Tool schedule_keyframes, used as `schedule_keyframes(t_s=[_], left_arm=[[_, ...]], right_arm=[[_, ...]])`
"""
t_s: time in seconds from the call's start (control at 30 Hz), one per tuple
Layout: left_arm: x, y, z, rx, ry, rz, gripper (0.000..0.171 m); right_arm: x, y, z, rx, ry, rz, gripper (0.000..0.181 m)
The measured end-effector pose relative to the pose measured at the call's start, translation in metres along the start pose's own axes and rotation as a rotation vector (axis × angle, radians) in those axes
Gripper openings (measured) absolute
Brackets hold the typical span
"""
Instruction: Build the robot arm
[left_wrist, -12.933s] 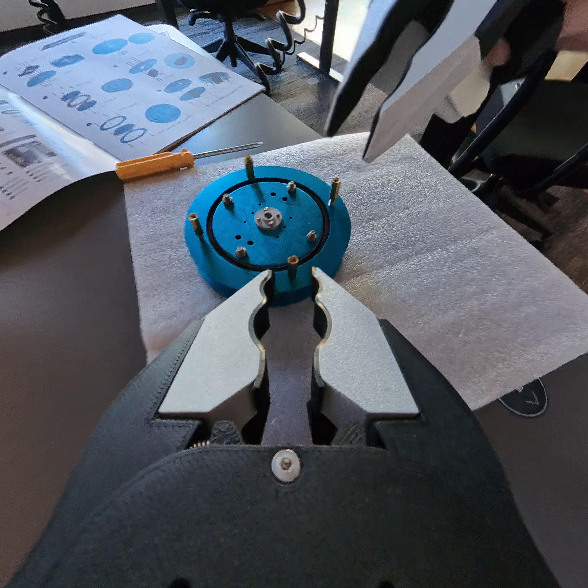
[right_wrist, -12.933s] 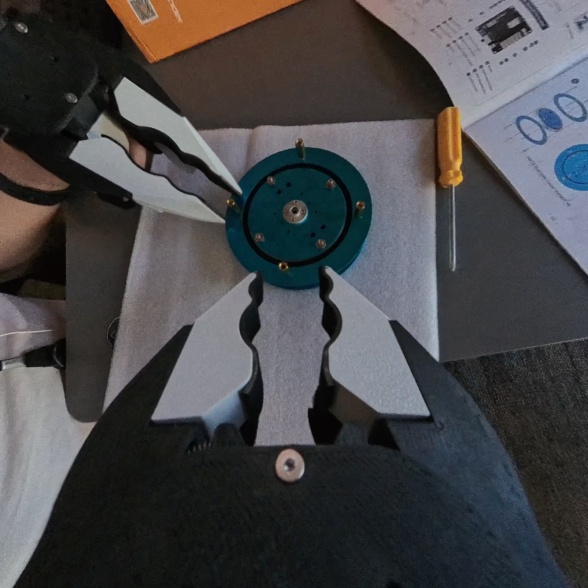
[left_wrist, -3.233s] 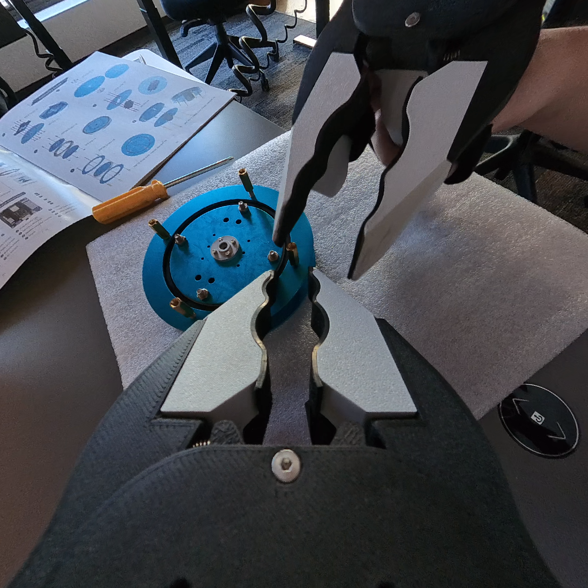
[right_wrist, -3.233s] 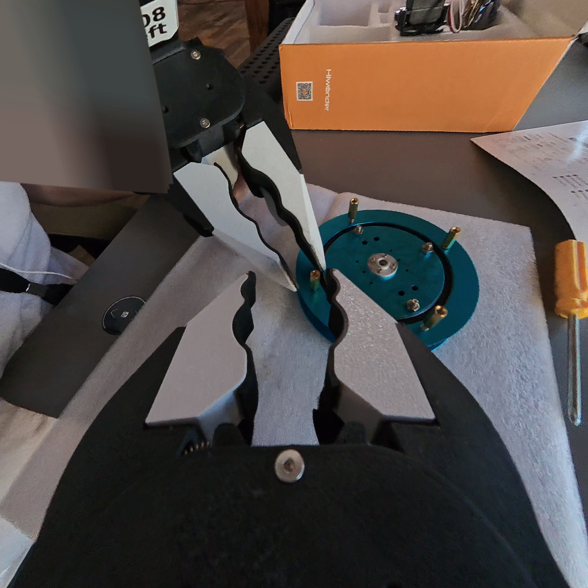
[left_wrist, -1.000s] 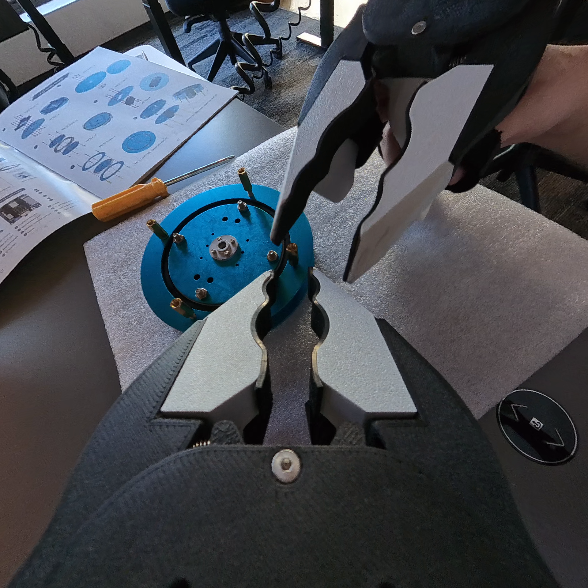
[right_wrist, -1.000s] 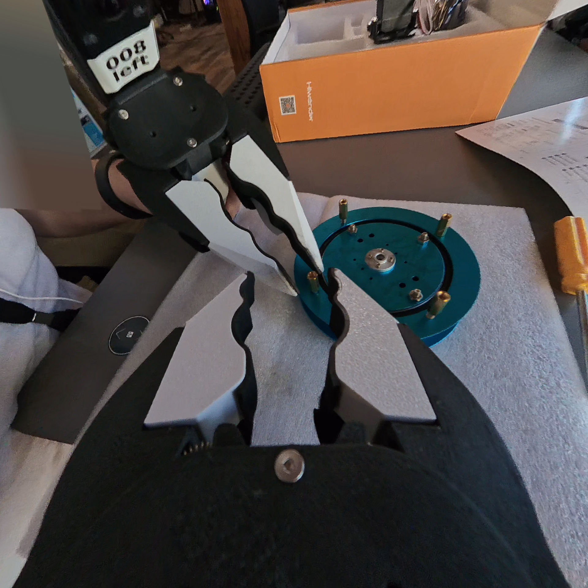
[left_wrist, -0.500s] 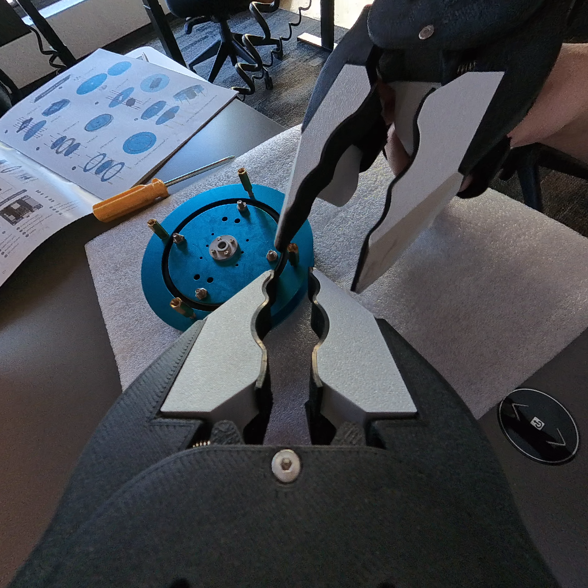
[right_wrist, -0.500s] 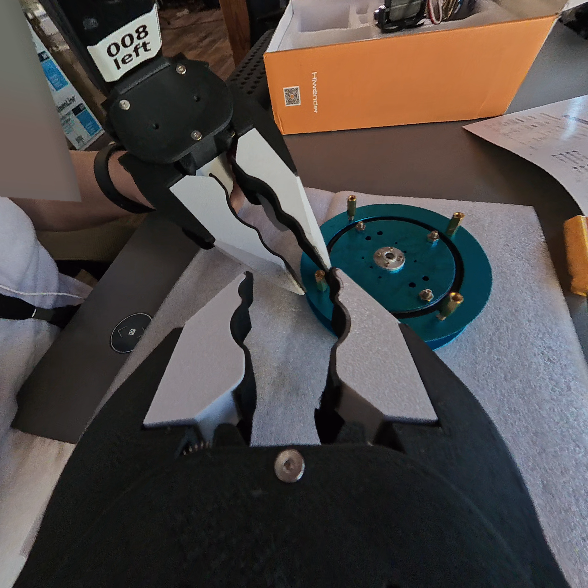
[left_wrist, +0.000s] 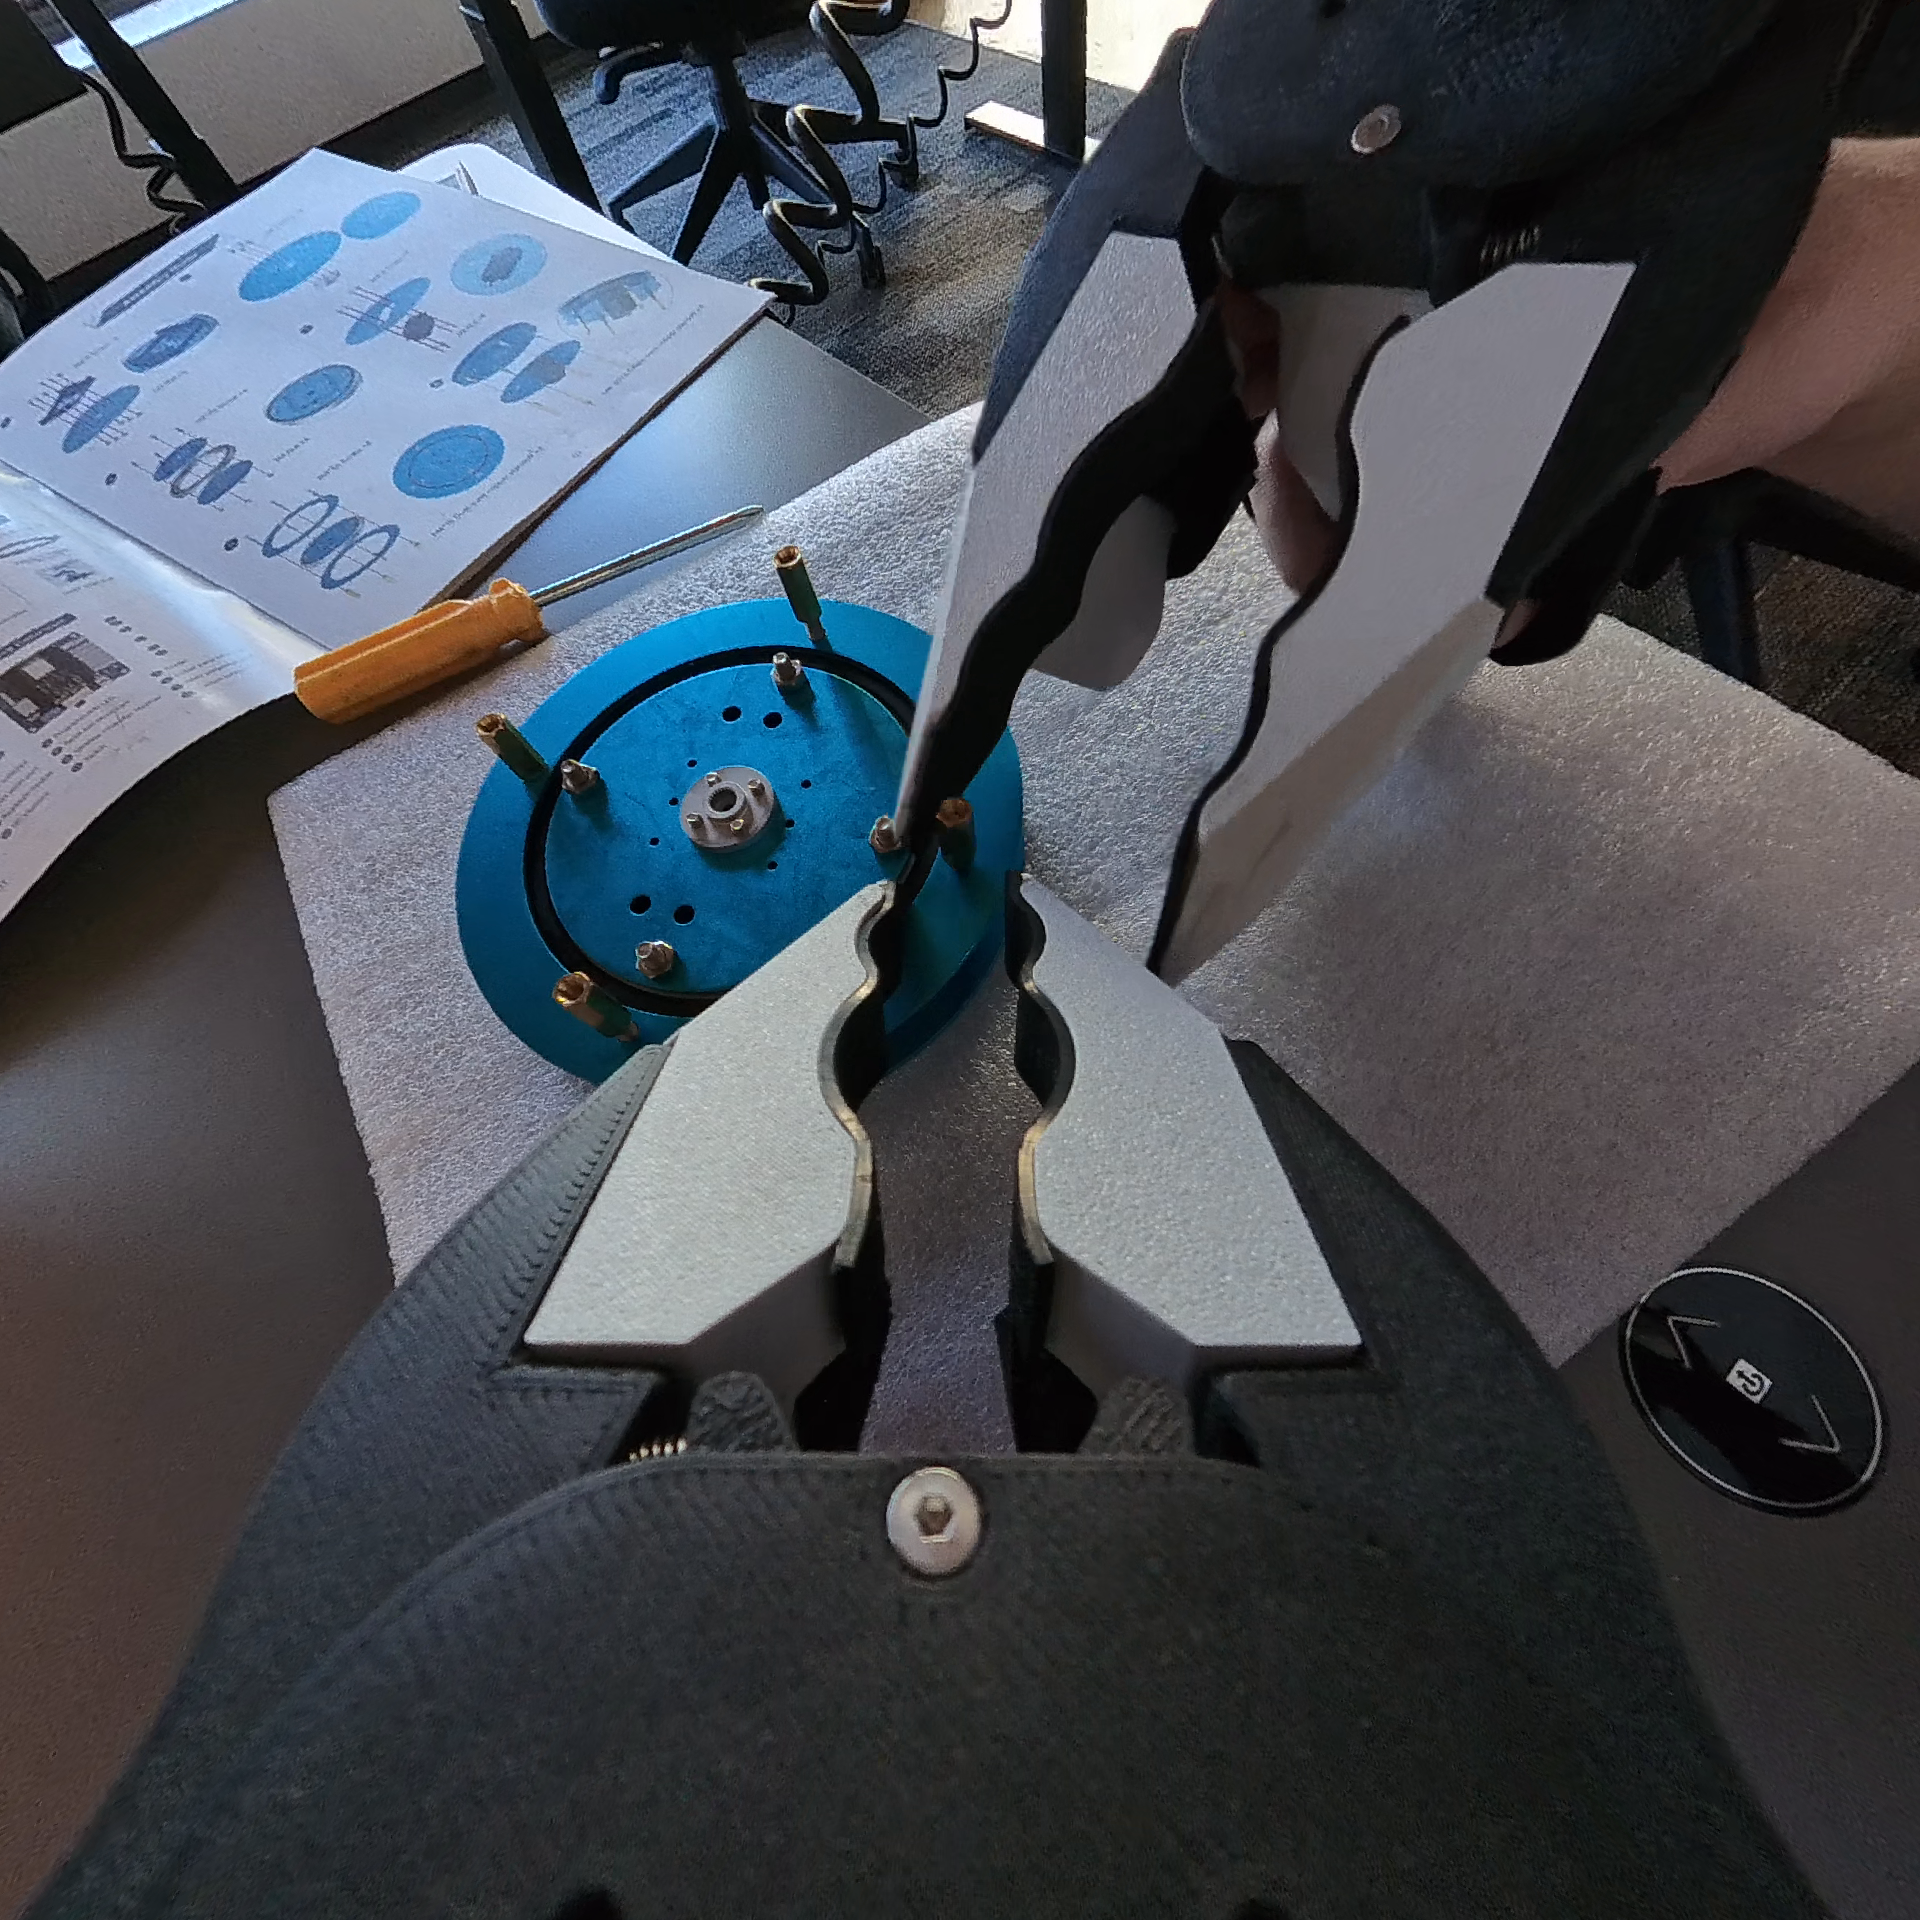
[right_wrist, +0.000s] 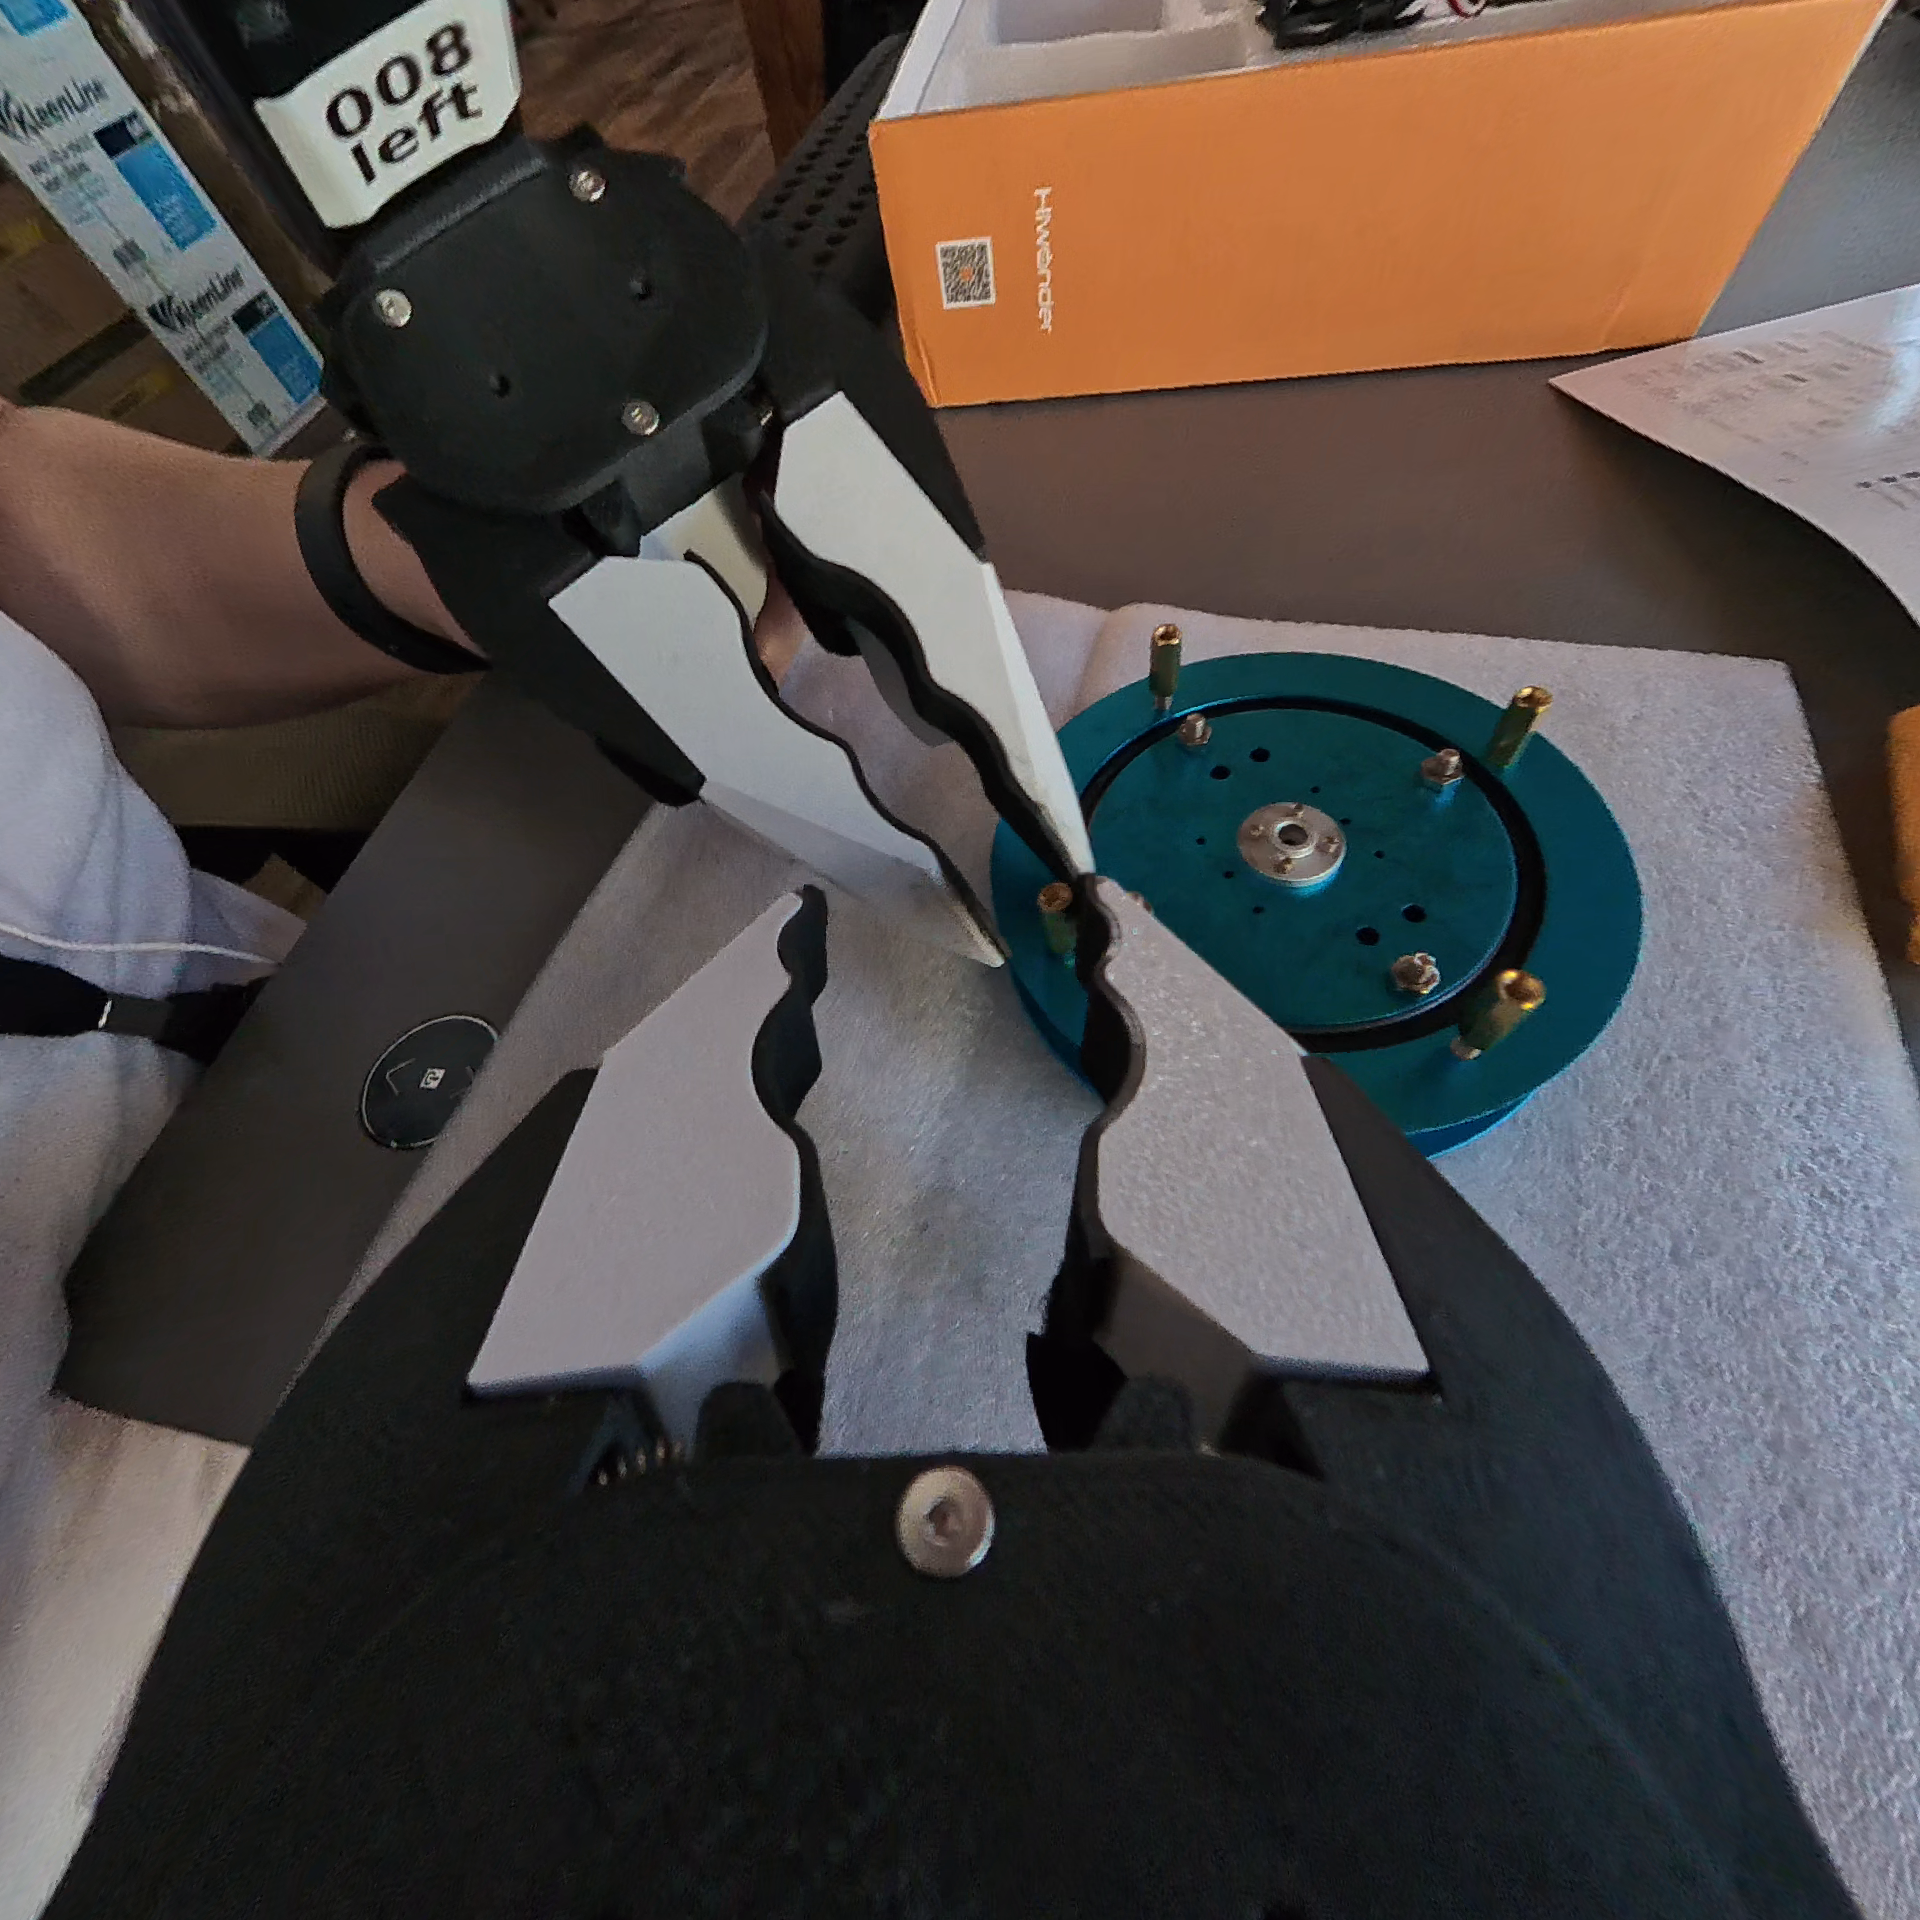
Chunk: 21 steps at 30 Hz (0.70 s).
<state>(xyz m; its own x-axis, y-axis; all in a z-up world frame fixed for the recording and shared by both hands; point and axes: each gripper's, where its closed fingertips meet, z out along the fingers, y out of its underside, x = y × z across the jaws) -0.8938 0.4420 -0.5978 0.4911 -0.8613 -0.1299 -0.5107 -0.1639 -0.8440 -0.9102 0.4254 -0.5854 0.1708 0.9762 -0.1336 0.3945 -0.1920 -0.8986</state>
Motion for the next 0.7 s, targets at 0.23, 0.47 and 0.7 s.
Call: schedule_keyframes(t_s=[0.23, 0.47, 0.7], left_arm=[[0.0002, 0.0, 0.0001, 0.001, 0.002, 0.0, 0.017], [0.0002, 0.0001, 0.0001, 0.001, 0.0, 0.003, 0.017], [0.0004, 0.0001, -0.0002, 0.001, -0.003, 0.007, 0.017]], right_arm=[[0.0016, 0.0017, -0.0089, 0.006, 0.028, -0.005, 0.041], [0.0015, -0.0008, 0.0, 0.001, 0.016, -0.012, 0.047], [0.0023, 0.0018, -0.0096, 0.006, 0.031, -0.006, 0.04]])
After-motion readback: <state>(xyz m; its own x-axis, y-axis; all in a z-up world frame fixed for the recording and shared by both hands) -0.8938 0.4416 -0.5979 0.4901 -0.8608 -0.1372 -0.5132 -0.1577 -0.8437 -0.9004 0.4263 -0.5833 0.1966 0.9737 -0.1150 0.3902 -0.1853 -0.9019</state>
